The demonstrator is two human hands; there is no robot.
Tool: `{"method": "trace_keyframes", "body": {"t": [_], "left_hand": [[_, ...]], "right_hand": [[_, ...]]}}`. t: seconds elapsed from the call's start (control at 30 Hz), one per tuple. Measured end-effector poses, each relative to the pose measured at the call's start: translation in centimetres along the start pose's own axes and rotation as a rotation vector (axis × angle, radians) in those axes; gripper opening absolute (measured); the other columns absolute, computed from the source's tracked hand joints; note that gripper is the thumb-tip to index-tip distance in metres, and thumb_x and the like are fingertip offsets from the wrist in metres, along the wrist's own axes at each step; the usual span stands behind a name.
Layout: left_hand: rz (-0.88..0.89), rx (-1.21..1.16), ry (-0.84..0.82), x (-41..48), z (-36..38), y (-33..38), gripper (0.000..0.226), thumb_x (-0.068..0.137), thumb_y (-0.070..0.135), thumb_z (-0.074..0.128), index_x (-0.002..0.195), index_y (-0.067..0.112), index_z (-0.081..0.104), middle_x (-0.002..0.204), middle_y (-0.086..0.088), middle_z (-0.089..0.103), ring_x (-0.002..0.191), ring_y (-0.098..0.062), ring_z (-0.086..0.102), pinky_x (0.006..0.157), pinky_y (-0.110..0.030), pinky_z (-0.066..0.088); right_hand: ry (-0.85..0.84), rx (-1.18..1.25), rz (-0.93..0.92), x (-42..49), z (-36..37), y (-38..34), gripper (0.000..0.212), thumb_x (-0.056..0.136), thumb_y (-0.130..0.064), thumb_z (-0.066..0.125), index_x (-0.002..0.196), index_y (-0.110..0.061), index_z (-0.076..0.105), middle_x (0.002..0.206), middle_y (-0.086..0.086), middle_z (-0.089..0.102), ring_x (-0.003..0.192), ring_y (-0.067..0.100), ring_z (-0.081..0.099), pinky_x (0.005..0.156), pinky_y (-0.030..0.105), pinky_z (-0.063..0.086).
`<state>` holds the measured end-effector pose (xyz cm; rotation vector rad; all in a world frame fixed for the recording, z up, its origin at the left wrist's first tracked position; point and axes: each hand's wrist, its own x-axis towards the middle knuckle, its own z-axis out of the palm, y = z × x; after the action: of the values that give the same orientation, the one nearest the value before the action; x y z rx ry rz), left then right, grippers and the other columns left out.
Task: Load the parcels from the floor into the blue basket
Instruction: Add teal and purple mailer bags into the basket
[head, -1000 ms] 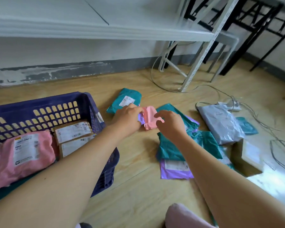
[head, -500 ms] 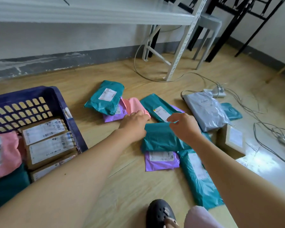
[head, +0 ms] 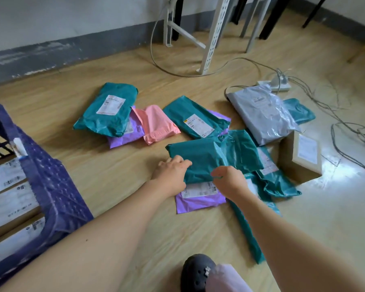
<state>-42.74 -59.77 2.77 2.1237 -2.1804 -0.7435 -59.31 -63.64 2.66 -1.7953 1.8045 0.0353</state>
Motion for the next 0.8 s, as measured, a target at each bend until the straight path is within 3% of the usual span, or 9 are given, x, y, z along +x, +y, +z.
{"method": "trace_keyframes", "body": {"t": [0.1, 0.17, 0.27, 0.37, 0.5, 0.6, 0.7, 0.8], "left_hand": [[-0.009, -0.007, -0.042, 1.1, 1.2, -0.2, 0.060, 0.085, 0.015, 0.054, 0.141, 0.026, 0.034, 0.142, -0.002, 0.034, 0.129, -0.024, 0.037, 0.105, -0.036, 0.034], [-0.013, 0.003, -0.065, 1.7, 1.6, -0.4, 0.062, 0.085, 0.017, 0.055, 0.142, 0.025, 0.032, 0.145, -0.003, 0.030, 0.131, -0.025, 0.035, 0.106, -0.037, 0.033], [-0.012, 0.005, -0.086, 2.5, 2.0, -0.8, 0.065, 0.085, 0.018, 0.057, 0.144, 0.025, 0.029, 0.148, -0.004, 0.026, 0.133, -0.026, 0.031, 0.107, -0.037, 0.031], [-0.018, -0.005, -0.092, 3.1, 2.3, -1.3, 0.065, 0.085, 0.017, 0.056, 0.144, 0.024, 0.029, 0.148, -0.005, 0.026, 0.134, -0.025, 0.030, 0.107, -0.037, 0.030], [-0.033, -0.027, -0.120, 3.6, 2.8, -2.1, 0.063, 0.085, 0.018, 0.055, 0.143, 0.024, 0.032, 0.149, -0.005, 0.025, 0.135, -0.025, 0.029, 0.107, -0.036, 0.030], [-0.037, -0.048, -0.132, 3.7, 3.0, -2.7, 0.059, 0.086, 0.018, 0.054, 0.142, 0.023, 0.034, 0.150, -0.005, 0.023, 0.137, -0.024, 0.027, 0.108, -0.035, 0.029], [-0.043, -0.068, -0.130, 3.8, 3.1, -3.6, 0.056, 0.087, 0.018, 0.053, 0.140, 0.022, 0.036, 0.150, -0.004, 0.022, 0.137, -0.023, 0.026, 0.108, -0.036, 0.030], [-0.059, -0.075, -0.122, 3.9, 3.3, -4.6, 0.055, 0.086, 0.017, 0.053, 0.139, 0.023, 0.038, 0.150, -0.003, 0.023, 0.137, -0.023, 0.025, 0.108, -0.037, 0.031]], "right_hand": [[-0.082, 0.422, 0.245, 1.5, 1.2, 1.3, 0.024, 0.083, -0.007, 0.059, 0.104, -0.009, 0.070, 0.083, 0.008, 0.063, 0.072, 0.024, 0.058, 0.073, 0.033, 0.052], [-0.120, 0.665, 0.385, 2.0, 1.5, 2.0, 0.014, 0.086, -0.003, 0.056, 0.095, -0.007, 0.066, 0.085, 0.007, 0.059, 0.064, 0.018, 0.056, 0.064, 0.028, 0.050], [-0.157, 0.824, 0.482, 2.9, 1.9, 2.9, 0.011, 0.088, -0.004, 0.057, 0.084, -0.013, 0.061, 0.083, 0.001, 0.055, 0.068, 0.019, 0.059, 0.069, 0.029, 0.051], [-0.168, 0.960, 0.545, 3.8, 2.5, 2.8, 0.016, 0.089, -0.006, 0.058, 0.101, -0.015, 0.057, 0.089, 0.000, 0.050, 0.084, 0.027, 0.061, 0.069, 0.030, 0.051], [-0.158, 1.189, 0.620, 5.2, 3.4, 2.4, 0.034, 0.089, -0.006, 0.058, 0.122, -0.013, 0.056, 0.126, 0.011, 0.040, 0.094, 0.032, 0.064, 0.067, 0.030, 0.054], [-0.134, 1.369, 0.691, 6.2, 4.3, 2.1, 0.025, 0.087, -0.008, 0.062, 0.111, -0.011, 0.055, 0.139, 0.013, 0.034, 0.087, 0.029, 0.063, 0.066, 0.030, 0.057], [-0.112, 1.553, 0.741, 6.9, 4.8, 1.7, 0.010, 0.086, -0.008, 0.063, 0.090, -0.011, 0.055, 0.130, 0.012, 0.043, 0.079, 0.027, 0.063, 0.075, 0.032, 0.058], [-0.068, 1.607, 0.758, 7.6, 5.1, 1.2, 0.010, 0.086, -0.008, 0.063, 0.092, -0.008, 0.056, 0.112, 0.012, 0.054, 0.075, 0.024, 0.063, 0.060, 0.029, 0.060]]}}
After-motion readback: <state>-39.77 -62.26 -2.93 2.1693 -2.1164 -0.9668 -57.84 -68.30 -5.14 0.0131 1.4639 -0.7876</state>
